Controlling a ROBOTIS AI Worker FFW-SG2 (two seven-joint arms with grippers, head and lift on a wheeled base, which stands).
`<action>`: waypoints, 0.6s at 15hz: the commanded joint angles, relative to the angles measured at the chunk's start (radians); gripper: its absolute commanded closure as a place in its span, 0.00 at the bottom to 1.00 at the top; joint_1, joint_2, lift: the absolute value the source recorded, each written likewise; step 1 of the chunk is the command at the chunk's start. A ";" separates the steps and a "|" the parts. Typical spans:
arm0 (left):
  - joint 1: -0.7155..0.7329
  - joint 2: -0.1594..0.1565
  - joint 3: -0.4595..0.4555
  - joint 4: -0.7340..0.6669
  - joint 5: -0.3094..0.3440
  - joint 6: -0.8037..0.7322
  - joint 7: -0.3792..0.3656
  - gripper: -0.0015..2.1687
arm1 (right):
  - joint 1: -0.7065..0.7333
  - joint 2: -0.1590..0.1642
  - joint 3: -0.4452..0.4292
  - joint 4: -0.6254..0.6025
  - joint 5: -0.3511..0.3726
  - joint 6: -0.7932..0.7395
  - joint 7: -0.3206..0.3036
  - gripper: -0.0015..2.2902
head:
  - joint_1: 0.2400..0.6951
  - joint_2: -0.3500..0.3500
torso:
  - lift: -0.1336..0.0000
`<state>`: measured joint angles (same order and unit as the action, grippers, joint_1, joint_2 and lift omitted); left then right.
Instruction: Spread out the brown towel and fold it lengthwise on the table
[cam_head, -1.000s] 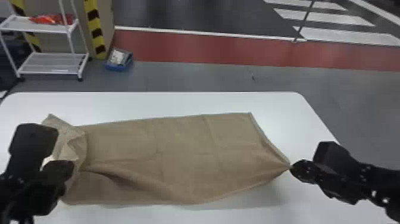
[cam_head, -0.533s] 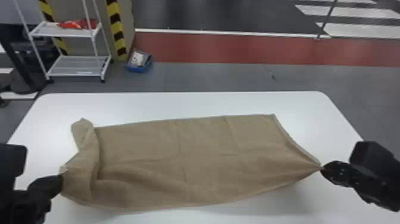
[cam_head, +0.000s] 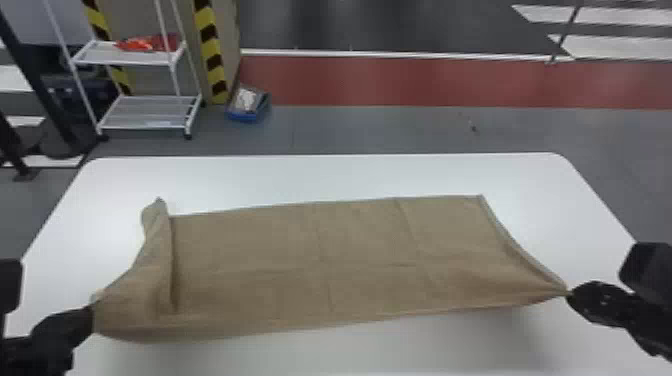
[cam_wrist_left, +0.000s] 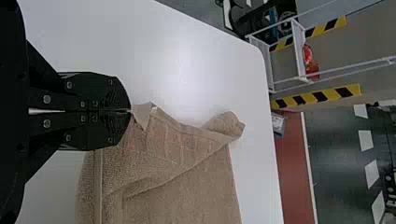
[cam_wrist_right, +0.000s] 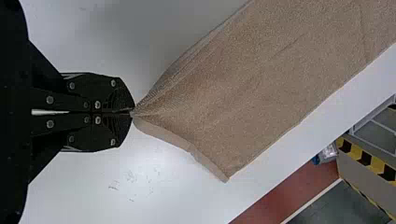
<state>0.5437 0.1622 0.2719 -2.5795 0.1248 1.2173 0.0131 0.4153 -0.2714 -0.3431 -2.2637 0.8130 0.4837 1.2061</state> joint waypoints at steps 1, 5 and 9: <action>0.004 -0.006 0.010 0.010 0.015 0.000 0.021 0.78 | 0.030 0.004 -0.022 -0.022 0.000 0.003 0.010 0.68 | 1.00 0.45 | 0.07; 0.001 -0.006 0.027 0.041 0.036 -0.040 0.056 0.78 | 0.066 0.004 -0.027 -0.068 -0.005 -0.009 0.075 0.68 | 1.00 0.48 | 0.07; -0.002 -0.009 0.029 0.028 0.038 -0.028 0.074 0.78 | 0.077 0.006 -0.025 -0.097 -0.003 -0.006 0.075 0.68 | 1.00 0.53 | 0.07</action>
<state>0.5431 0.1540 0.2995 -2.5493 0.1625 1.1863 0.0817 0.4885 -0.2643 -0.3640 -2.3583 0.8086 0.4775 1.2822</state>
